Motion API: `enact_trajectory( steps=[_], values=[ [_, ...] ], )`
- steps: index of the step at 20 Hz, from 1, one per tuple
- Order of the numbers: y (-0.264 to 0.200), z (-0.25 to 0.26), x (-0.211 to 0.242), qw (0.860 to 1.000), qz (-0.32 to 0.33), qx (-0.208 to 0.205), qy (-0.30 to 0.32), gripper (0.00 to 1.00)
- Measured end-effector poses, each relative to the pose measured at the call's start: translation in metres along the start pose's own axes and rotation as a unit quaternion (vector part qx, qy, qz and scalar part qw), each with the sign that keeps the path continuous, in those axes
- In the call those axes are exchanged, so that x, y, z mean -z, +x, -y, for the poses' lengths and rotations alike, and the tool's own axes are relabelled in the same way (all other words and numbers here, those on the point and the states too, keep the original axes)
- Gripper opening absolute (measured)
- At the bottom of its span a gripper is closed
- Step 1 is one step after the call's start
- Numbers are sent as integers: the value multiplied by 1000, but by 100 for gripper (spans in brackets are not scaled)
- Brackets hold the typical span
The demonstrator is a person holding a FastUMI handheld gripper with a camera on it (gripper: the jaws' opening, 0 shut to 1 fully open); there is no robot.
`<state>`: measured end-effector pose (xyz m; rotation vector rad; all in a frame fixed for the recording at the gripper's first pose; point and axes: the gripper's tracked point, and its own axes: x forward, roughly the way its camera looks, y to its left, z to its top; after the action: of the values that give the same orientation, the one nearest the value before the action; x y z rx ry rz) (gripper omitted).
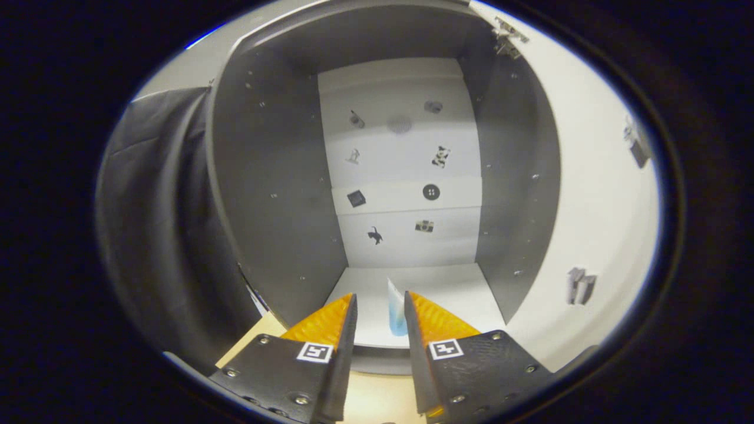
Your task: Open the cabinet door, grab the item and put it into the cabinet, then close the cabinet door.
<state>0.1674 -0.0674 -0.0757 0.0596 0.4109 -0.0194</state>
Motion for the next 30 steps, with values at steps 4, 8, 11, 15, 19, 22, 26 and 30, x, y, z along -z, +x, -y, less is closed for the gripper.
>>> enact_trajectory(
  steps=[4, 8, 11, 15, 19, 22, 26, 30],
  values=[
    [-54, -2, -18, 999, 45, 12, -11, 59],
    [-107, 1, -23, 997, 70, 31, -18, 82],
    [-143, 14, -21, 994, 82, 66, -29, 91],
    [-190, 28, -19, 988, 99, 111, -47, 91],
    [-236, 53, -14, 983, 100, 151, -25, 91],
    [-273, 66, -9, 980, 102, 168, 2, 91],
    [-311, 85, 0, 975, 101, 194, 21, 91],
    [-337, 103, 12, 971, 94, 218, 28, 92]
  ],
)
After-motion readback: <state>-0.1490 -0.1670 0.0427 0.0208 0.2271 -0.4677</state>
